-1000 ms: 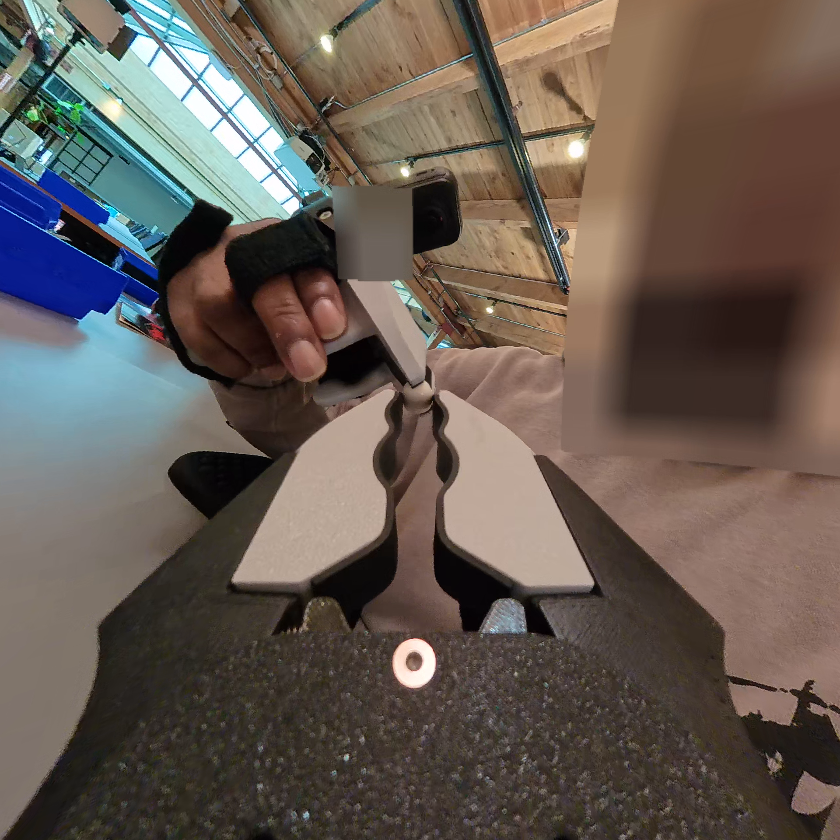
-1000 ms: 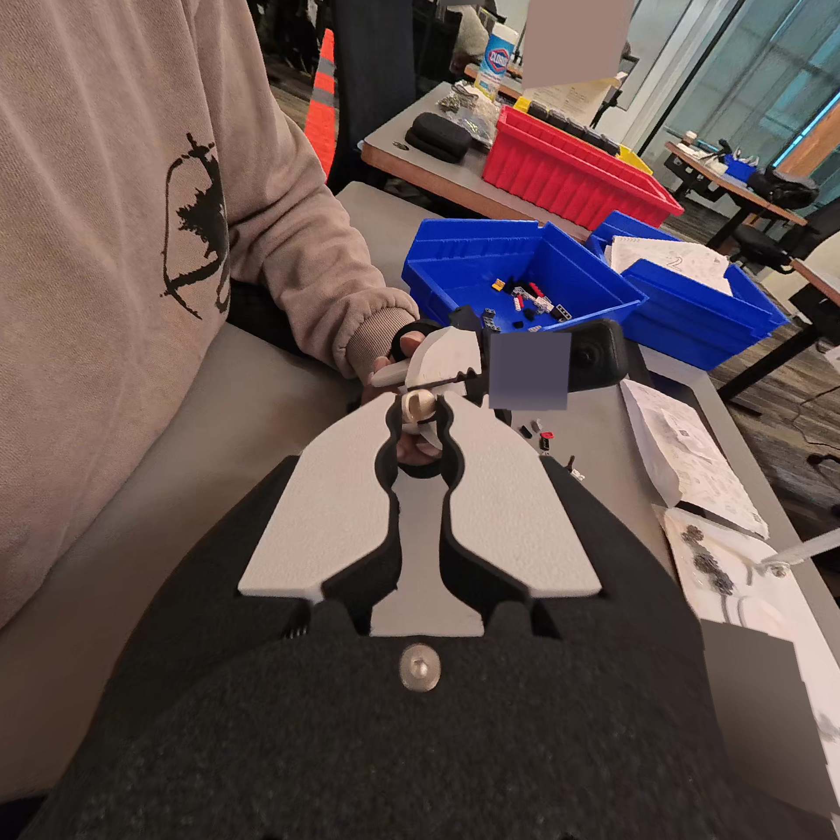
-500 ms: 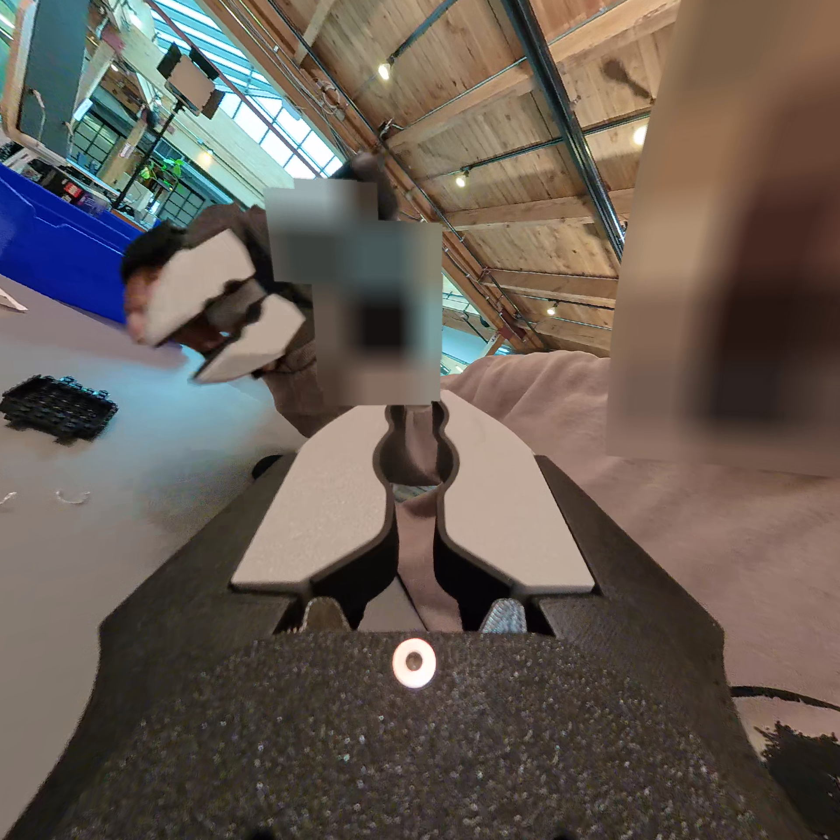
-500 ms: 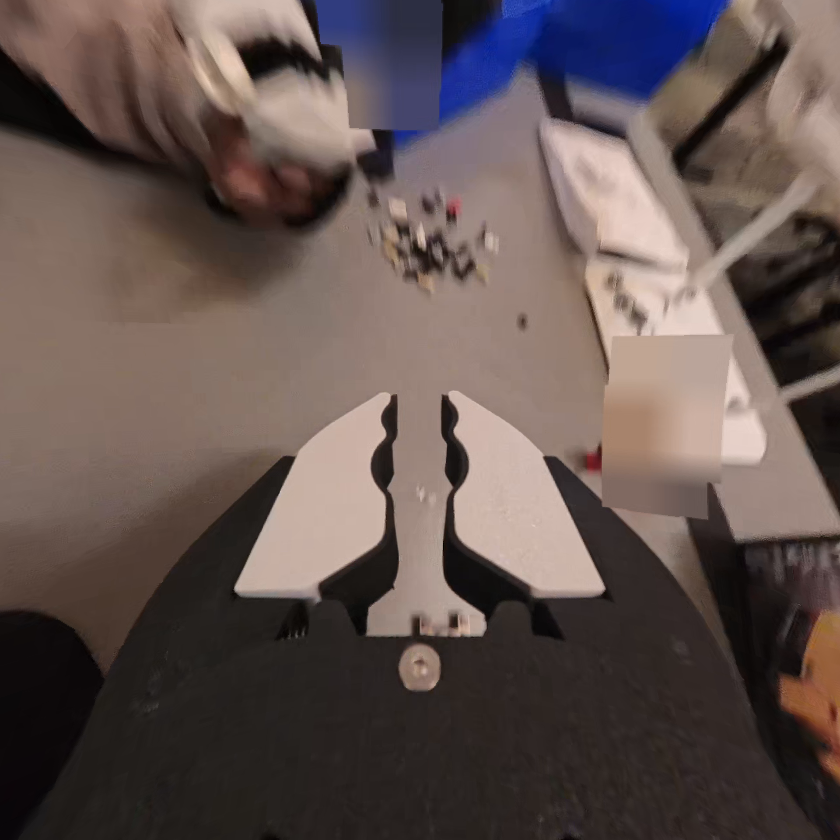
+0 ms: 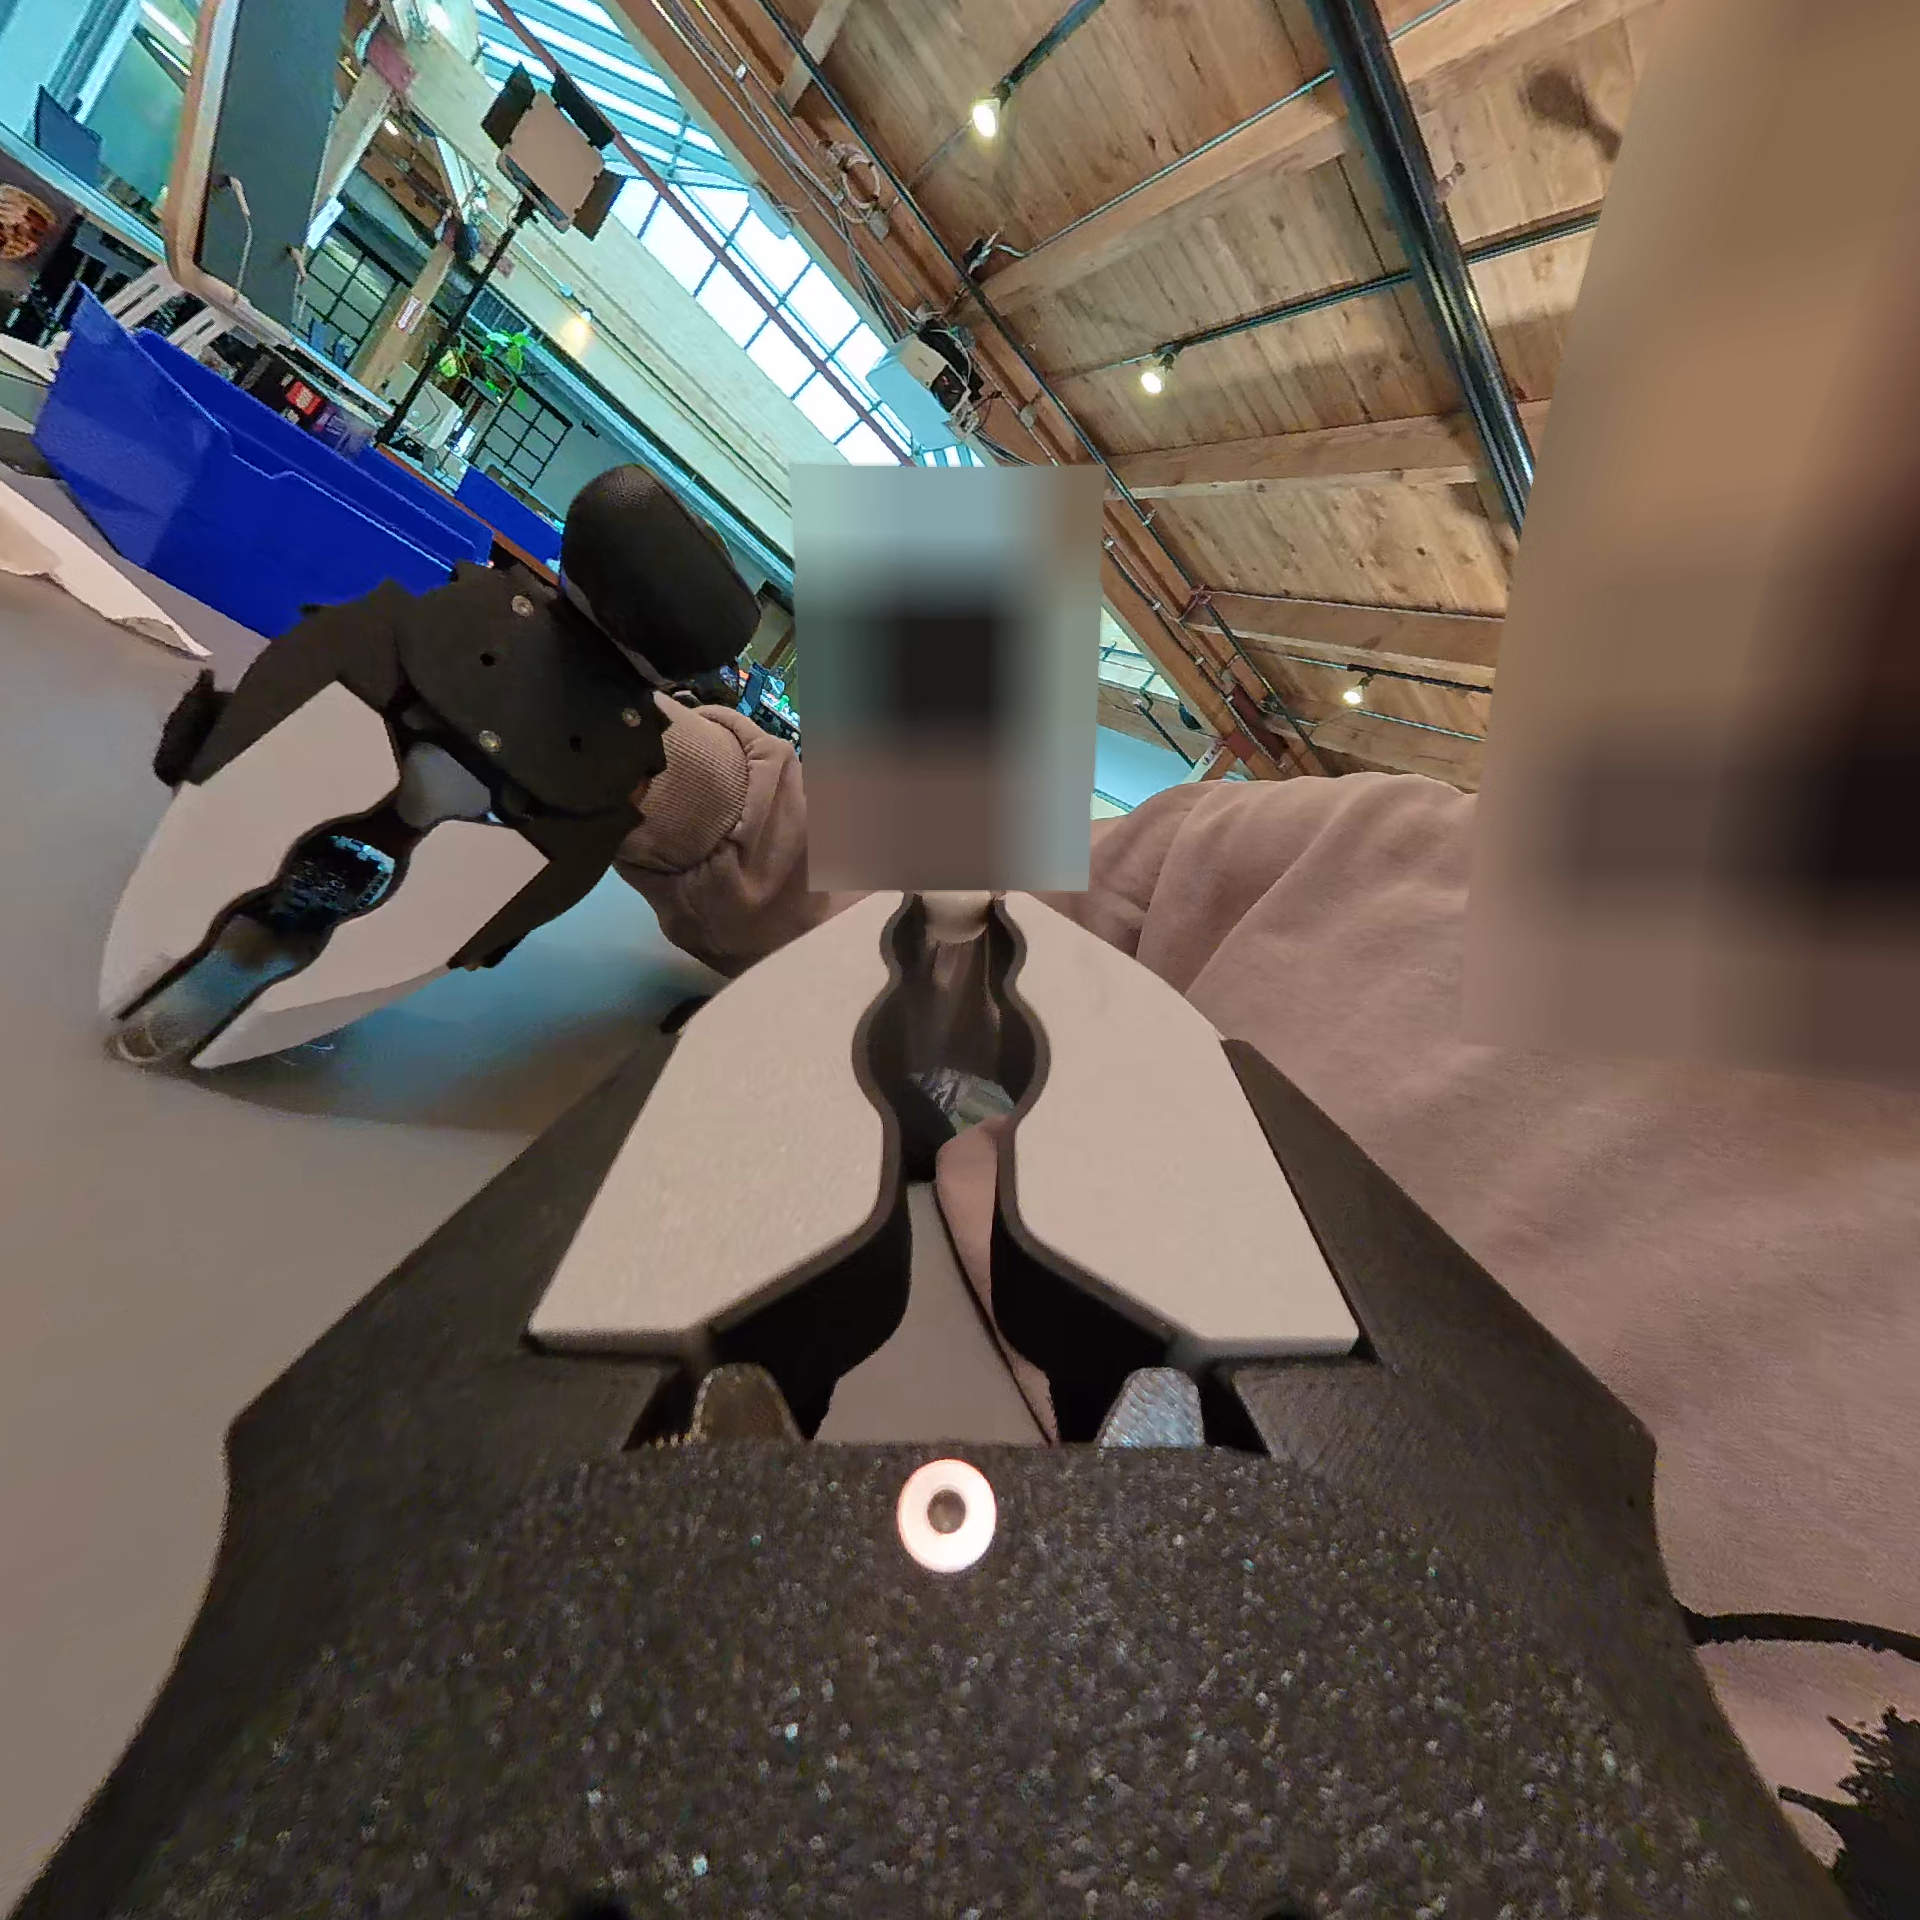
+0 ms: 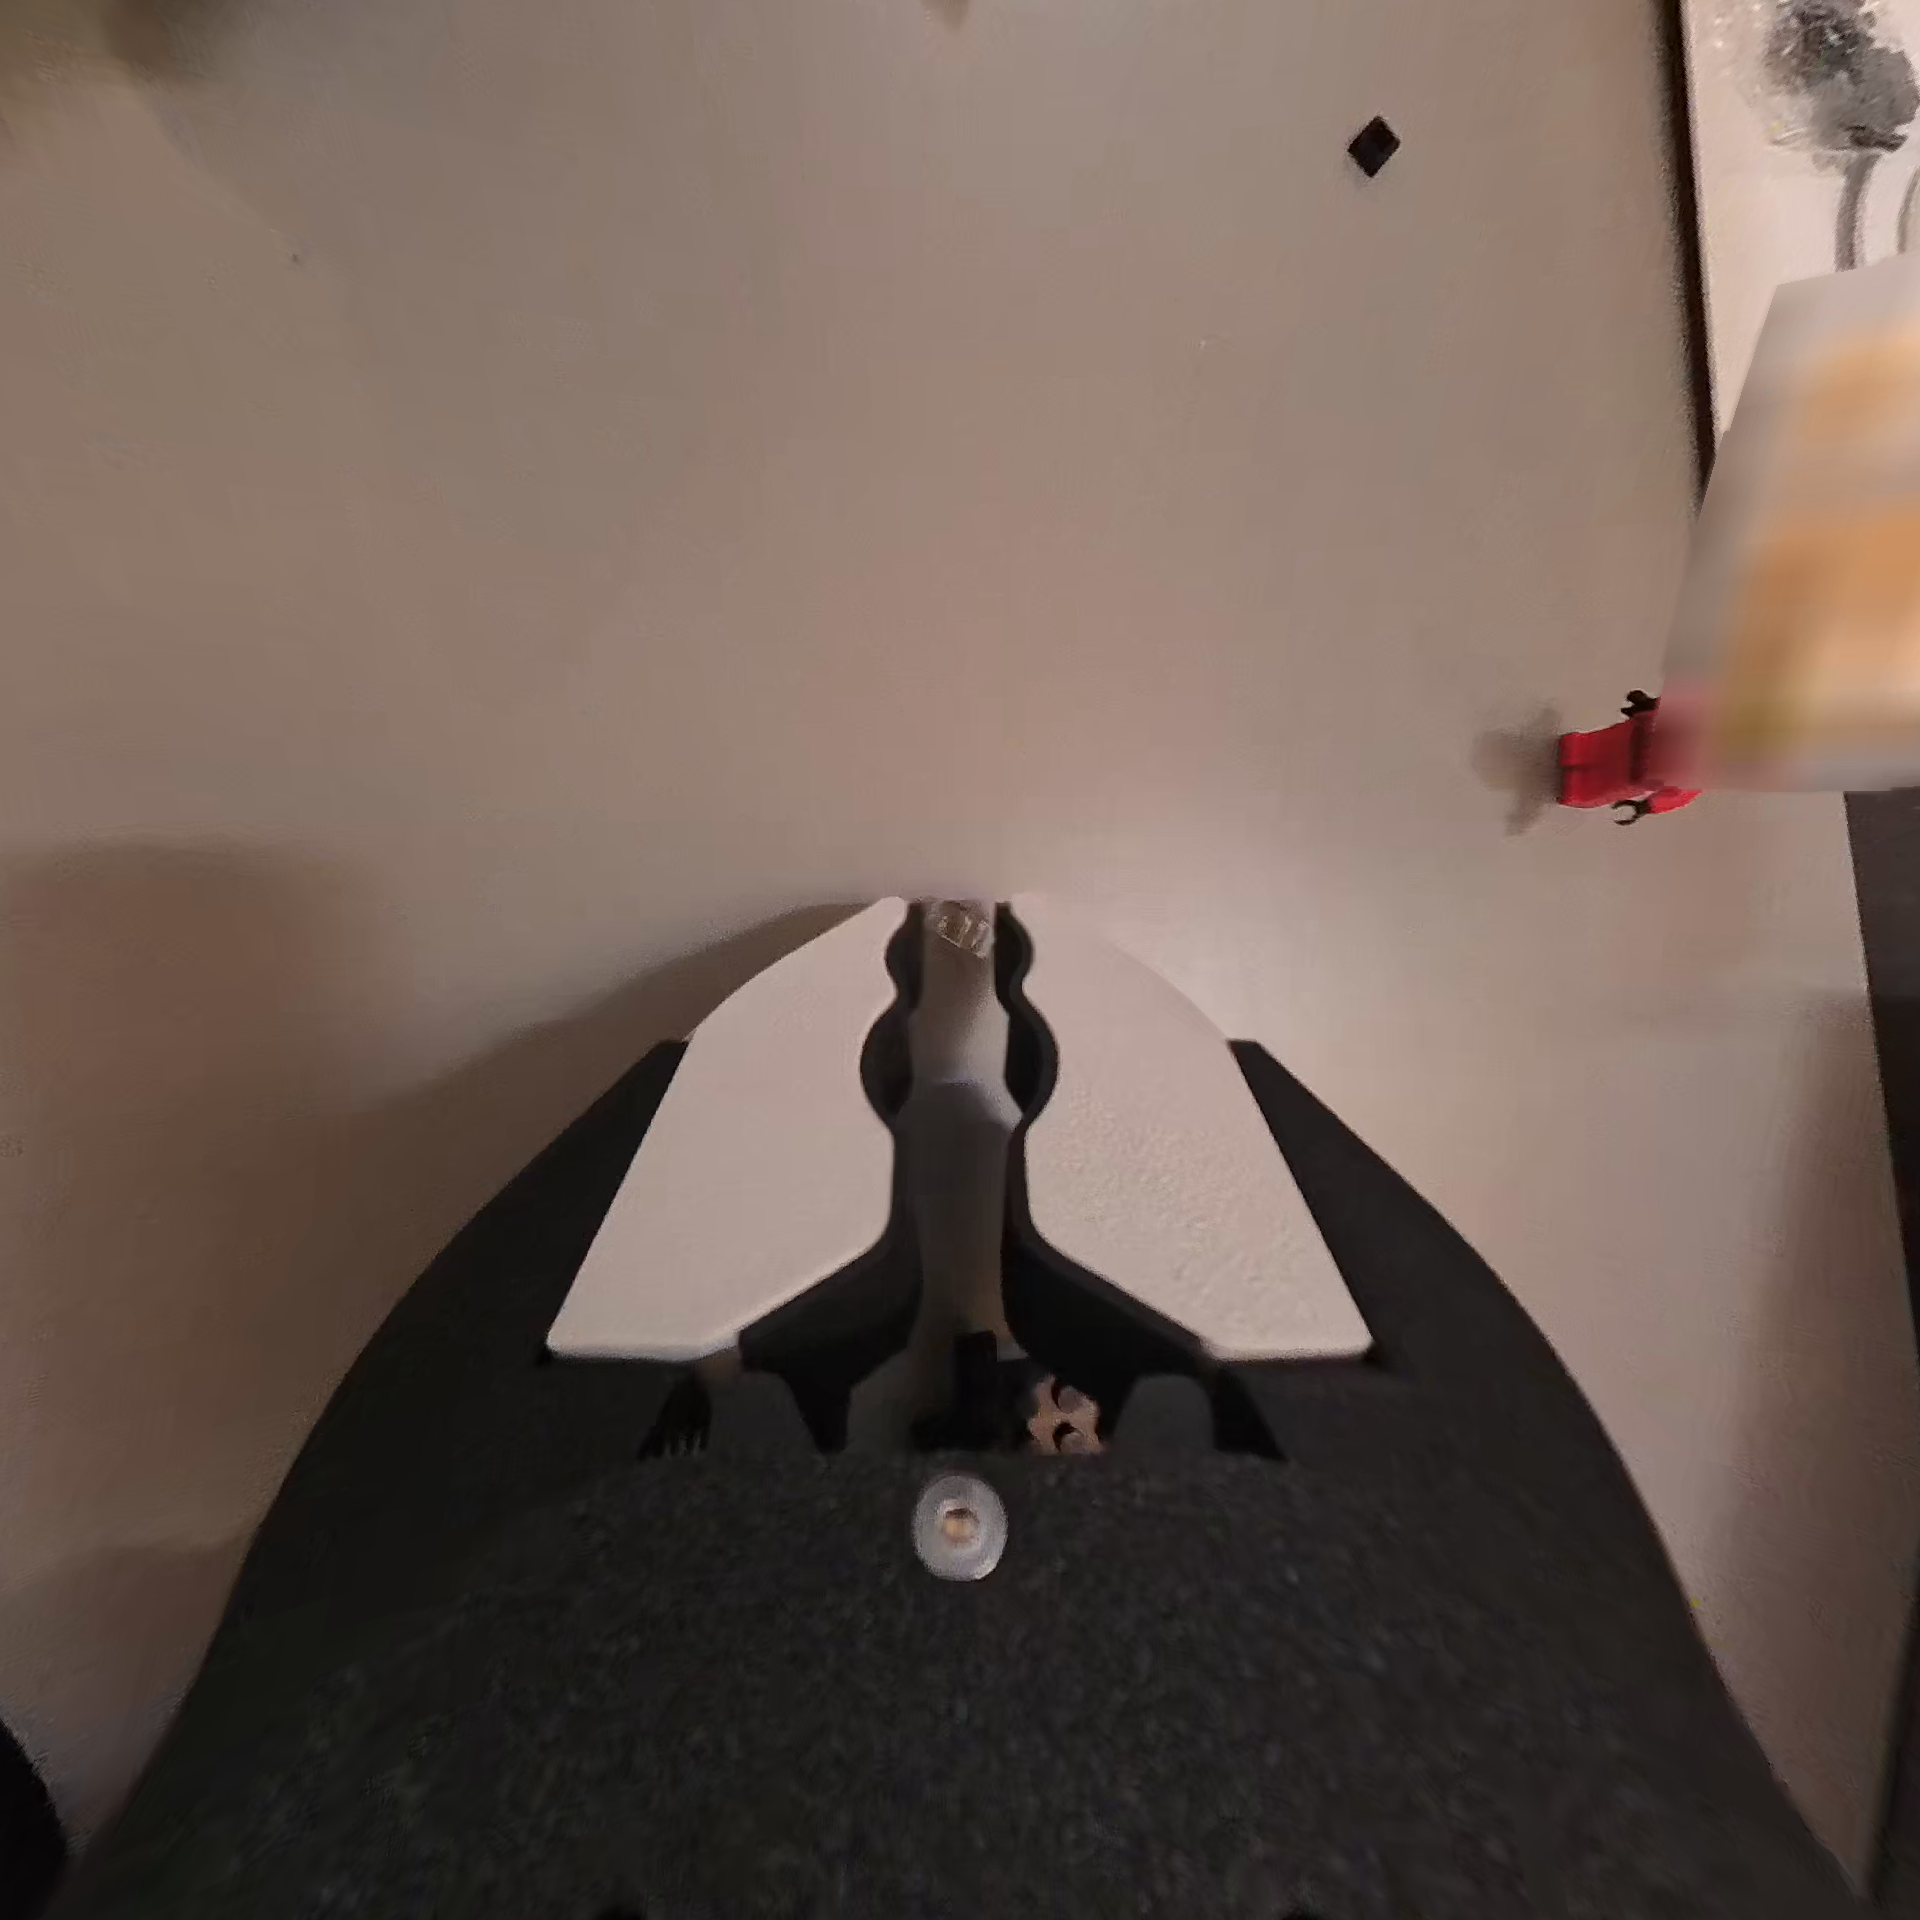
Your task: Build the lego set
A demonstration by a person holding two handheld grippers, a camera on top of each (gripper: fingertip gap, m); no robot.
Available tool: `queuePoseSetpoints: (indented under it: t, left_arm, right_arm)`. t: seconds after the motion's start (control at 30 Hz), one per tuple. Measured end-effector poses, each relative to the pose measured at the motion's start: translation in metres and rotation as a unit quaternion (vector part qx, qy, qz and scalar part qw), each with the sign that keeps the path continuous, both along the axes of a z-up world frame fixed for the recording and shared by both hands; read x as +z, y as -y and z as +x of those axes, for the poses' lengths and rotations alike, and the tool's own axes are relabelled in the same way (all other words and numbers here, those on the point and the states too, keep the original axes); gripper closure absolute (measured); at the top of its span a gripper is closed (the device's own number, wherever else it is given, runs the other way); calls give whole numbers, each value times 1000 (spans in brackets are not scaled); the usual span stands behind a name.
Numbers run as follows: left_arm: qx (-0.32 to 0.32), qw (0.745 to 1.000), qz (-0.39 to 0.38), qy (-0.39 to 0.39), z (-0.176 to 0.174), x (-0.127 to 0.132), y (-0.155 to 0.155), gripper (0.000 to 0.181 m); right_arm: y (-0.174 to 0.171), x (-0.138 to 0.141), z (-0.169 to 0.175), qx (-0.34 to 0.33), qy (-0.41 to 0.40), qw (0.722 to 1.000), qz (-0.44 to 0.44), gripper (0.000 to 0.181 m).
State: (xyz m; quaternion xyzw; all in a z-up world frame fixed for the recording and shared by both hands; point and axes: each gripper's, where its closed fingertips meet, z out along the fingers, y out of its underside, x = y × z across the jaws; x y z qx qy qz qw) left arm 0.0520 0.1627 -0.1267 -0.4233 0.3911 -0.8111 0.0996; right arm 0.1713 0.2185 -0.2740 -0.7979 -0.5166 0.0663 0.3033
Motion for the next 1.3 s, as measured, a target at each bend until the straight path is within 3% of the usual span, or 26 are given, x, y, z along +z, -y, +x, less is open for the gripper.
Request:
queuePoseSetpoints:
  t: [0.2, 0.33, 0.4, 0.6, 0.83, 1.2, 1.3]
  left_arm:
    - [1, 1000, 7, -9, 2, -4, 1, 170]
    - [0, 1000, 8, -12, 3, -5, 1, 170]
    - [-1, 1000, 9, -14, 3, -5, 1, 170]
    - [1, 1000, 14, -19, 3, -7, 1, 170]
    - [4, 1000, 18, -22, 4, -8, -2, 170]
    - [8, 998, 39, -42, 8, -17, 1, 170]
    - [28, 994, 77, -68, 12, -29, -1, 170]
  right_arm:
    - [11, 5, -16, 25, -37, 998, -48, 179]
    - [51, 18, -45, 101, -102, 974, -174, 180]
    - [60, 15, -51, 121, -93, 965, -213, 180]
    - [51, 1, -58, 126, -49, 968, -211, 176]
    - [41, 14, -57, 114, -62, 979, -158, 161]
    - [48, 1, -55, 71, -41, 992, -91, 164]
    - [47, 0, -59, 69, -41, 994, -75, 178]
